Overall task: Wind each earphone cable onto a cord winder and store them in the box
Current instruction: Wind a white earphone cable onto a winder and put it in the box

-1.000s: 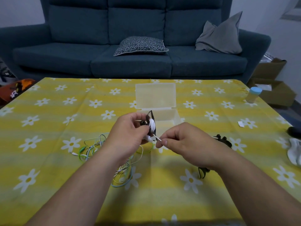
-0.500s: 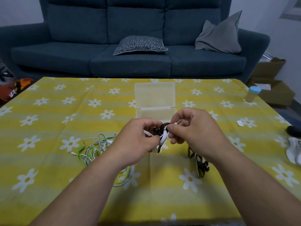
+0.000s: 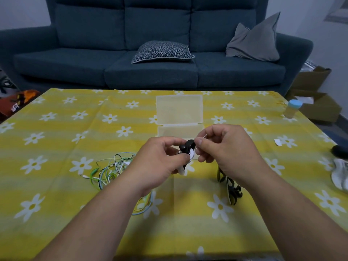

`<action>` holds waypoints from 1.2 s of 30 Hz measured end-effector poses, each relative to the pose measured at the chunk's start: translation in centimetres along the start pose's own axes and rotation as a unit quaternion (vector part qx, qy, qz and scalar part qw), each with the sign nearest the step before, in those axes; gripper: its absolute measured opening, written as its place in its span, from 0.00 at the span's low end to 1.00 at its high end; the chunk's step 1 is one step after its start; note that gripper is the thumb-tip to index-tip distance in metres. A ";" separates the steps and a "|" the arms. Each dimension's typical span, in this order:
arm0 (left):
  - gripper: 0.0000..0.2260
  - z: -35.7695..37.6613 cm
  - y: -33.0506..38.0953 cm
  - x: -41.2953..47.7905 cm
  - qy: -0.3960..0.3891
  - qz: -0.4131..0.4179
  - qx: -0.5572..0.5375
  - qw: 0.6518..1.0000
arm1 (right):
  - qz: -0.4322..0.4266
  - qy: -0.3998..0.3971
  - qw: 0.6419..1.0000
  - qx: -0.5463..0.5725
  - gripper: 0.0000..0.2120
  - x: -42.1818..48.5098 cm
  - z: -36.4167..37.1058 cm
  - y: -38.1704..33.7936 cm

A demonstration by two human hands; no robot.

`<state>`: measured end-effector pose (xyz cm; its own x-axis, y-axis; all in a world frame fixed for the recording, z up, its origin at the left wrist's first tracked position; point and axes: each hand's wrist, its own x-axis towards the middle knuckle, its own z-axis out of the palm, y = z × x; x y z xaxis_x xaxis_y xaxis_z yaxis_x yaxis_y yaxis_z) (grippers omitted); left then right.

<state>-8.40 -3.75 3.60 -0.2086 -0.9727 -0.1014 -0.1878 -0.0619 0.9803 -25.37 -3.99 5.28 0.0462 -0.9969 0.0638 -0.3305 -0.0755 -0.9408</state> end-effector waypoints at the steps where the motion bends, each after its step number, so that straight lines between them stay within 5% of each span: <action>1: 0.10 -0.1 -0.1 0.0 0.003 -0.004 -0.008 1.000 | 0.002 -0.004 1.000 0.005 0.04 0.0 0.0 0.0; 22: 0.14 -0.4 0.1 0.0 0.009 -0.005 -0.012 1.000 | -0.005 -0.006 1.000 0.027 0.03 -0.4 -0.4 -0.4; 36: 0.07 0.8 0.2 -0.4 0.008 0.039 0.152 0.988 | -0.077 -0.116 0.988 -0.062 0.08 -0.7 0.3 -0.7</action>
<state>-9.15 -3.17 3.66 -0.2184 -0.9756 -0.0232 -0.4519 0.0800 0.8885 -24.87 -3.28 5.74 0.3144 -0.9428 0.1109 -0.4156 -0.2417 -0.8768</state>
